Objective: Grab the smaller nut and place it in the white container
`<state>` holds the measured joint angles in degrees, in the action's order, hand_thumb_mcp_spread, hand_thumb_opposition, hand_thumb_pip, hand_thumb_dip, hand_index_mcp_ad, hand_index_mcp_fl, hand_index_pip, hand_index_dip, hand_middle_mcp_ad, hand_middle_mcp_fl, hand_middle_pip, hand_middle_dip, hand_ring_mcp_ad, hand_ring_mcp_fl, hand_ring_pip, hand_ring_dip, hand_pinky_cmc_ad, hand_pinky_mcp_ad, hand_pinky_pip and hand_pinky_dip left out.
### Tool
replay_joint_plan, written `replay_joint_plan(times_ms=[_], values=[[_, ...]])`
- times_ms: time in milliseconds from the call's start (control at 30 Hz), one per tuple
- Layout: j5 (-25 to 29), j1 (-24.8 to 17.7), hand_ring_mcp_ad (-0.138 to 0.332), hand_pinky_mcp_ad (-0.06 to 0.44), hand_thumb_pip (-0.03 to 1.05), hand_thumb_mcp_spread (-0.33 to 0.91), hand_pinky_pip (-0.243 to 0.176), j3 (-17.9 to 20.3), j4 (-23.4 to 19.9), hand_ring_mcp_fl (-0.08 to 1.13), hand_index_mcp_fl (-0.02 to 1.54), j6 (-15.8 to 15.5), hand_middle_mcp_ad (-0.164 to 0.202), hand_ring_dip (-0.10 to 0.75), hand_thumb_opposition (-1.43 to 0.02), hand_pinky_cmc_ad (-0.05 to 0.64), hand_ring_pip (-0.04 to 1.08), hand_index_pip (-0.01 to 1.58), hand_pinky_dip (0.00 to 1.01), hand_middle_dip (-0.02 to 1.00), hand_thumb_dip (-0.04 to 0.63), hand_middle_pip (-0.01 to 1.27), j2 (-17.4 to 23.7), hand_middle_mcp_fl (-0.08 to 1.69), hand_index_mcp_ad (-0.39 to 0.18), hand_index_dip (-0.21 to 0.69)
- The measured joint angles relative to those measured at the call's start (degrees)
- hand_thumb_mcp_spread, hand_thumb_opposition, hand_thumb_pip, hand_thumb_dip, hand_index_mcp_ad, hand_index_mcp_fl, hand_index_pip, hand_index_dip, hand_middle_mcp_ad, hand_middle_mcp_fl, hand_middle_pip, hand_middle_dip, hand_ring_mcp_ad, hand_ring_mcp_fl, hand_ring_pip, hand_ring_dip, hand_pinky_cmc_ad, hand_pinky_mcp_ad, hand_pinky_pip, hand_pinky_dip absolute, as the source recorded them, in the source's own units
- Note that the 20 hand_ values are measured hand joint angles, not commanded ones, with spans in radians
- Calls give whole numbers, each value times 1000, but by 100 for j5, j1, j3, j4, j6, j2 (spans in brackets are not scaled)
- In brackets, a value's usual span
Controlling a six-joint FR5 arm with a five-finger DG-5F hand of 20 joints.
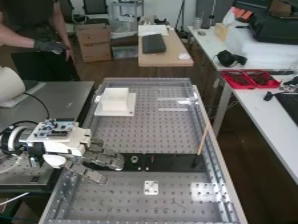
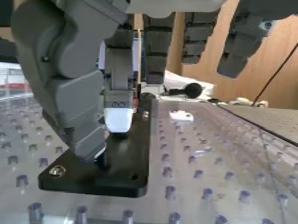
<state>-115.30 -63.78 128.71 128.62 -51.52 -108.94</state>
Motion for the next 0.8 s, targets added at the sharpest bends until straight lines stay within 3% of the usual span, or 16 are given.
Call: replay_joint_plan(times_ms=[333,800], values=[[-40,-68,126,297,578,428,21,-43,106,14,447,-3,26,127,-929,333,94,1506,192,251,215,126,201,251,-152,237],[-315,-674,126,297,578,428,21,-296,886,14,447,5,26,127,-929,333,96,1501,192,251,215,126,726,251,-152,234]])
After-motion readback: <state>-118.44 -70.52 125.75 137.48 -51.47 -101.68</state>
